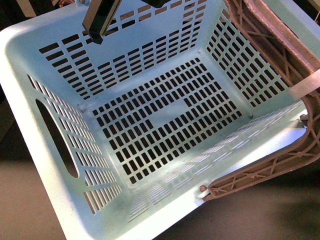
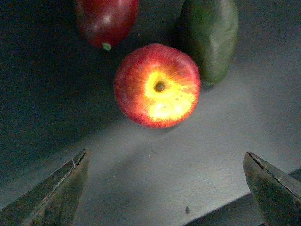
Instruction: Pick apple with right arm and hold basket with left
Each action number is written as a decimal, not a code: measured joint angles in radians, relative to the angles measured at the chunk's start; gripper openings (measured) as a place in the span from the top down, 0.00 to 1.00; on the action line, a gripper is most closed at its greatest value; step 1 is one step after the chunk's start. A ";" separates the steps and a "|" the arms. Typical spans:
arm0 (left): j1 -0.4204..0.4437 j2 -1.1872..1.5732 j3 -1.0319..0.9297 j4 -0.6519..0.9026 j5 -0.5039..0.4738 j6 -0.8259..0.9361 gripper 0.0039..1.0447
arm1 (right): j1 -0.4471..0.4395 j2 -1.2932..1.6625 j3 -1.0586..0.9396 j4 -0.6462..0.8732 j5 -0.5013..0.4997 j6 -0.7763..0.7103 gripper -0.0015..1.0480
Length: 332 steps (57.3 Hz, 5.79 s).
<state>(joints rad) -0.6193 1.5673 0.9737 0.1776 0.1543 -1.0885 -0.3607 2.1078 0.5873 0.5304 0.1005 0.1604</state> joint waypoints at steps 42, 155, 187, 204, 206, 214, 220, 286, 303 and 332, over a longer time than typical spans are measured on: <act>0.000 0.000 0.000 0.000 0.000 0.000 0.94 | -0.028 0.256 0.205 -0.009 -0.012 0.167 0.09; 0.000 0.000 0.000 0.000 0.000 0.000 0.94 | 0.682 -0.784 0.029 -0.201 -0.140 0.348 0.31; 0.000 0.006 0.000 0.000 -0.004 0.005 0.94 | 0.642 -1.018 0.024 -0.414 0.132 0.243 0.09; -0.002 0.006 0.000 0.000 0.003 0.001 0.94 | 0.590 -1.174 -0.030 -0.399 0.195 0.139 0.13; -0.002 0.006 0.000 0.000 0.003 -0.001 0.94 | 0.573 -1.192 -0.105 -0.233 0.124 0.061 0.21; 0.000 0.006 0.000 0.000 -0.009 0.007 0.94 | 0.531 -1.269 -0.251 -0.027 0.061 -0.099 0.44; 0.000 0.006 0.000 0.000 -0.007 0.006 0.94 | 0.504 -1.312 -0.311 -0.018 0.040 -0.128 0.59; 0.000 0.006 0.000 0.000 -0.002 0.005 0.94 | 0.364 -1.874 -0.570 -0.295 -0.098 -0.155 0.98; 0.000 0.006 0.000 0.000 -0.002 0.005 0.94 | 0.364 -1.968 -0.570 -0.400 -0.098 -0.155 0.98; 0.000 0.006 0.000 0.000 -0.002 0.005 0.94 | 0.364 -2.102 -0.570 -0.529 -0.098 -0.157 0.66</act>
<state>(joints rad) -0.6189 1.5738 0.9741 0.1776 0.1520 -1.0840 0.0032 0.0063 0.0177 0.0017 0.0021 0.0036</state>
